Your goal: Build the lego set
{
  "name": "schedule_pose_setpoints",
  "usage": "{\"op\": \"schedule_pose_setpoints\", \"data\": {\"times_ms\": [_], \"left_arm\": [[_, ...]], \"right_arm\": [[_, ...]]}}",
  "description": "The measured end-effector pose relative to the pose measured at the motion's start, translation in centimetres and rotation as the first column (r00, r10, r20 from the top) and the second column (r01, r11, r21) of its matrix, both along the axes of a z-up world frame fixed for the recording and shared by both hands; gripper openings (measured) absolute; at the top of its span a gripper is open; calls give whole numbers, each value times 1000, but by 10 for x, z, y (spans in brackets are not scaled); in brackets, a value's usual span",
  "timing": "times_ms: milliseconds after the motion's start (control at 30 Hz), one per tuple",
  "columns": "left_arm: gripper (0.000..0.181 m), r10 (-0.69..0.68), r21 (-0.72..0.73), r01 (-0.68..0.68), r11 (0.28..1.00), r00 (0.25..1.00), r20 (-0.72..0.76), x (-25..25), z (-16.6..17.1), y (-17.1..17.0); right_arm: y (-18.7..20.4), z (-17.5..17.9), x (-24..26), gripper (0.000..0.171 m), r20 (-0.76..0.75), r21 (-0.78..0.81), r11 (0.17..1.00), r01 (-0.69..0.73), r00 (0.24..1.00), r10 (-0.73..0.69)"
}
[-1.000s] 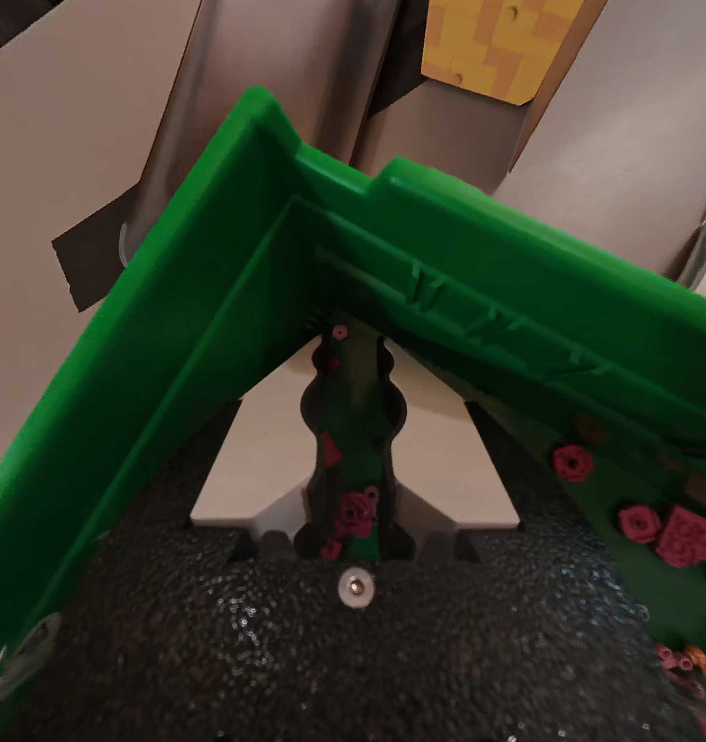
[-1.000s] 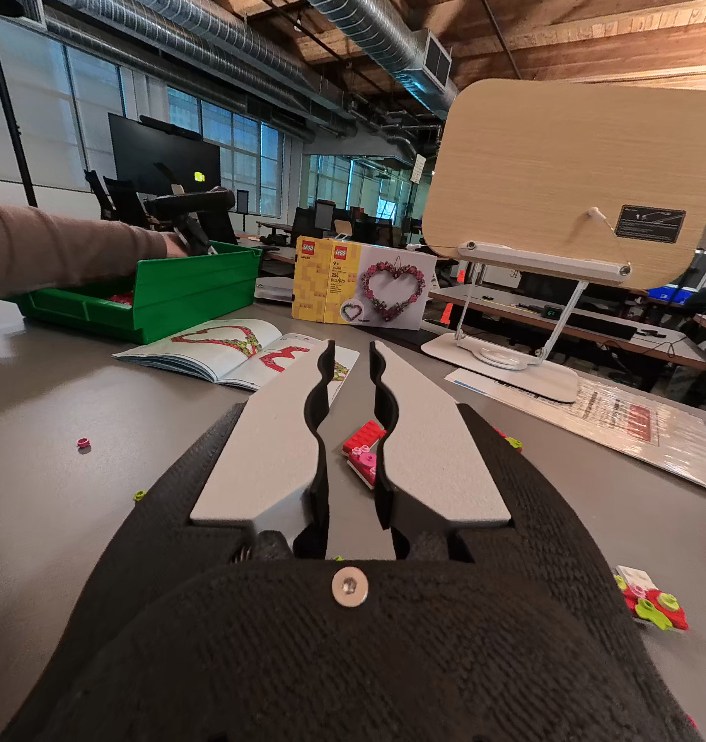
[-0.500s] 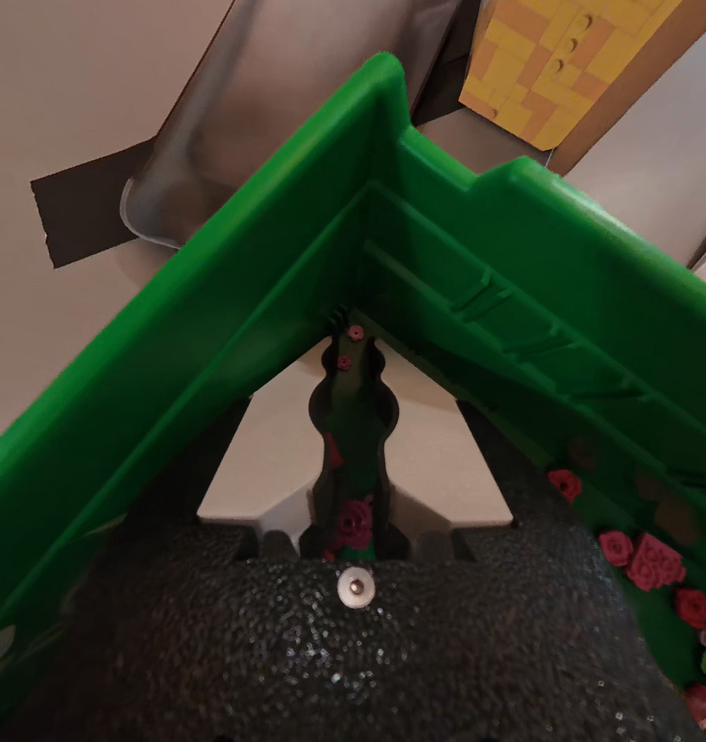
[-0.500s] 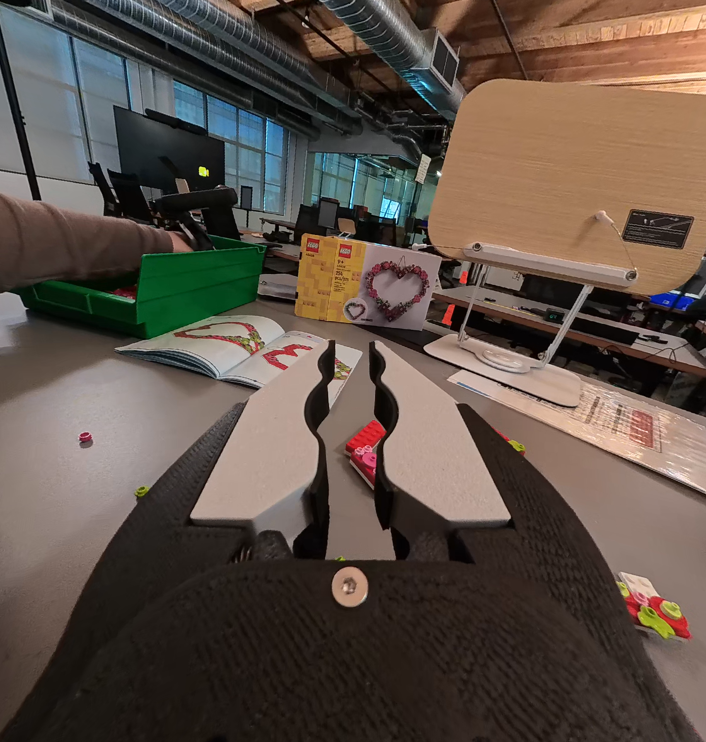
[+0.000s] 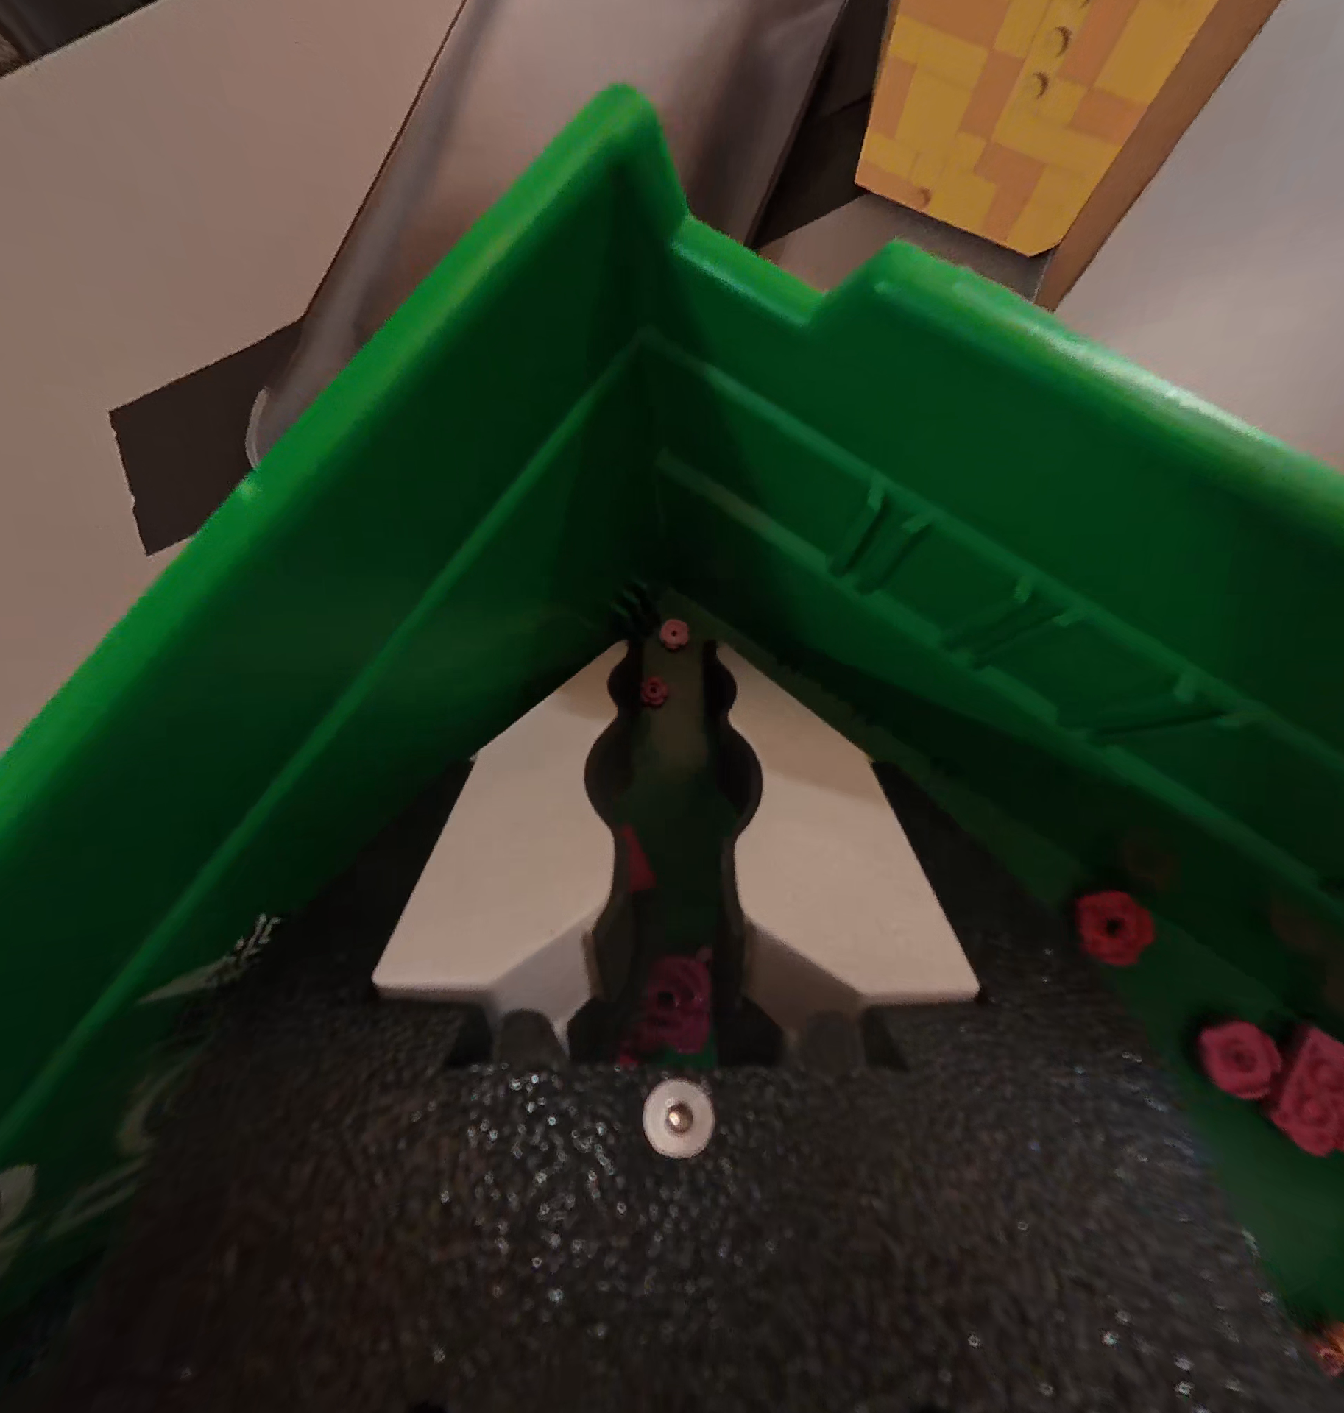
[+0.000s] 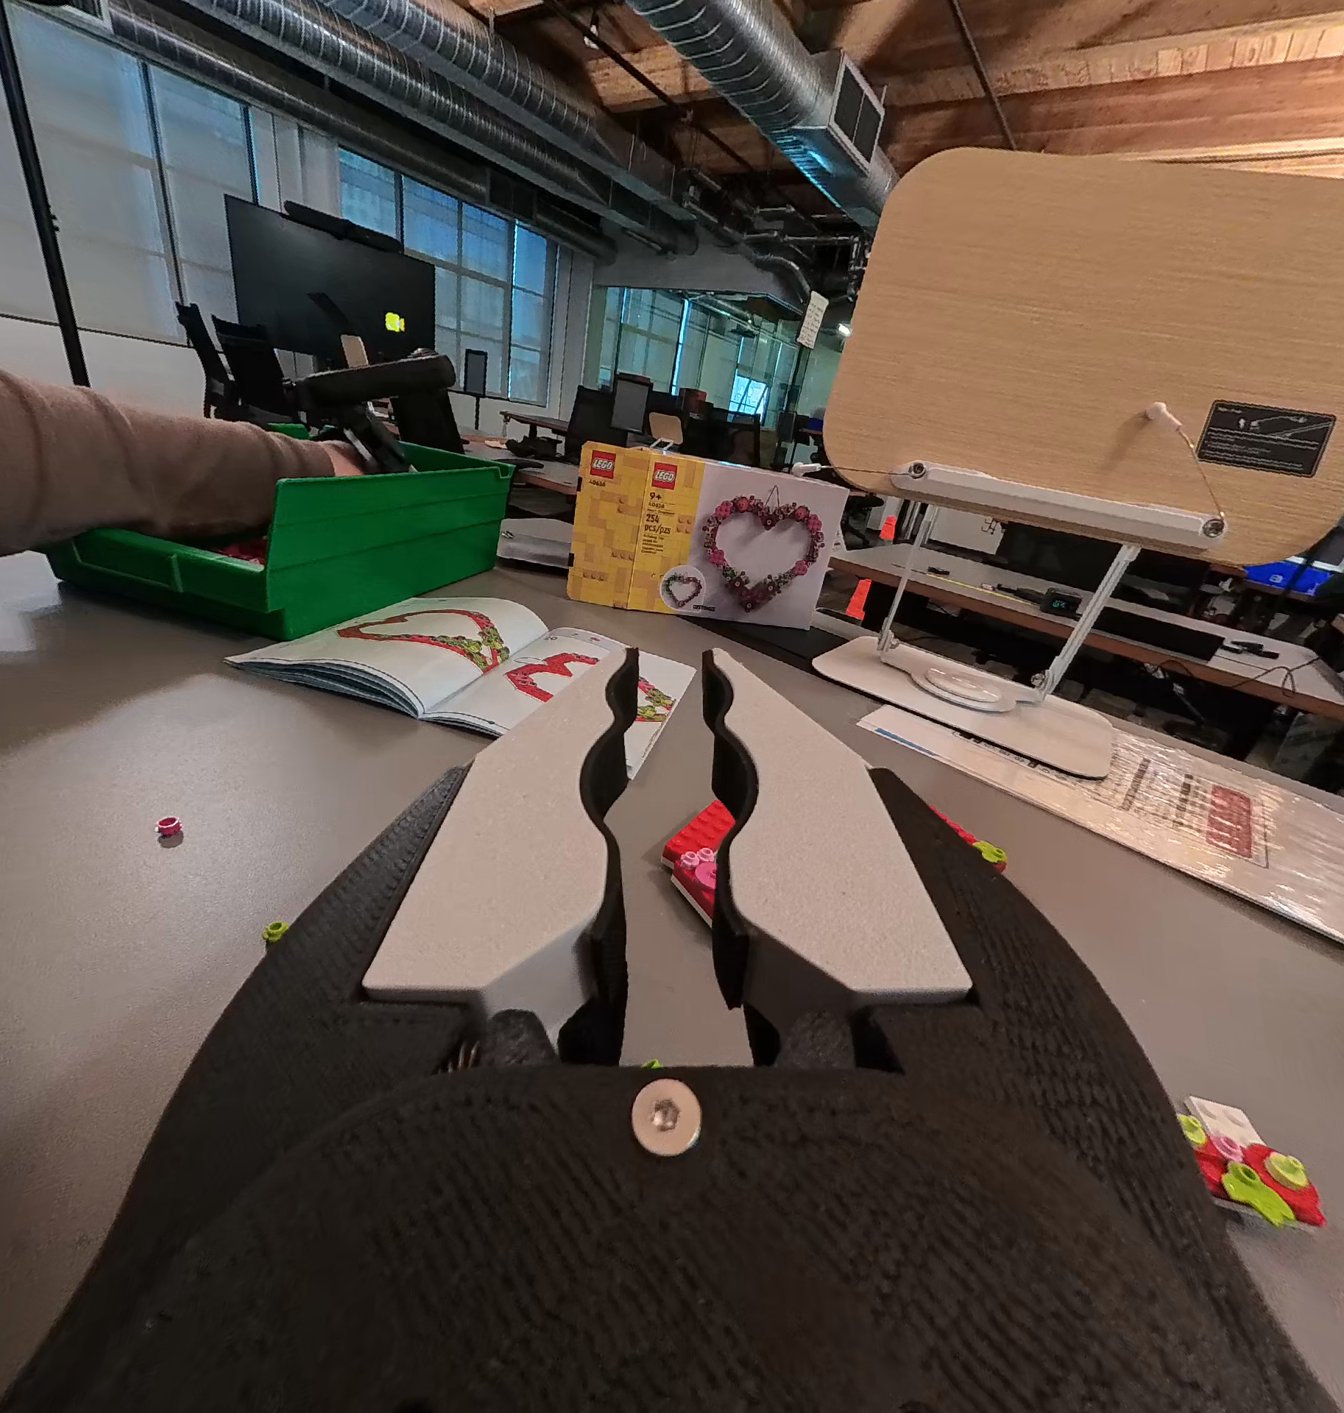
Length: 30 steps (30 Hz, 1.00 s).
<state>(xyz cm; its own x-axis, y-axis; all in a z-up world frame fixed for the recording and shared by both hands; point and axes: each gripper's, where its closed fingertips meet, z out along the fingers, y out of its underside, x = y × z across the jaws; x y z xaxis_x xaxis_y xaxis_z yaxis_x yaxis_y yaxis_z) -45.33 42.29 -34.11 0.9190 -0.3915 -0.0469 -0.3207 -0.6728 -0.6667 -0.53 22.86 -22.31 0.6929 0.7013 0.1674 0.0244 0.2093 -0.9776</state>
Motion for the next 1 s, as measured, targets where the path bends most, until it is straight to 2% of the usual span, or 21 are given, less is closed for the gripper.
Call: {"op": "schedule_pose_setpoints", "data": {"times_ms": [300,500,667,867,1000], "left_arm": [[12,34,2,-34,999,998,51,0,0,1],[9,158,-21,-157,987,982,99,-1,0,3],[9,247,-11,-247,969,968,48,-1,0,6],[5,216,31,-215,976,974,-69,1,0,5],[5,174,78,-168,983,981,-82,4,9,-3]], "right_arm": [[0,-1,-1,15,2,-3,1000,-4,1000,4],[0,-2,-2,15,6,-8,1000,-11,1000,11],[-1,-3,-4,15,9,-11,1000,-17,1000,17],[-3,-1,-6,15,13,-4,1000,-24,1000,24],[-5,1,-5,15,13,6,1000,-23,1000,23]]}}
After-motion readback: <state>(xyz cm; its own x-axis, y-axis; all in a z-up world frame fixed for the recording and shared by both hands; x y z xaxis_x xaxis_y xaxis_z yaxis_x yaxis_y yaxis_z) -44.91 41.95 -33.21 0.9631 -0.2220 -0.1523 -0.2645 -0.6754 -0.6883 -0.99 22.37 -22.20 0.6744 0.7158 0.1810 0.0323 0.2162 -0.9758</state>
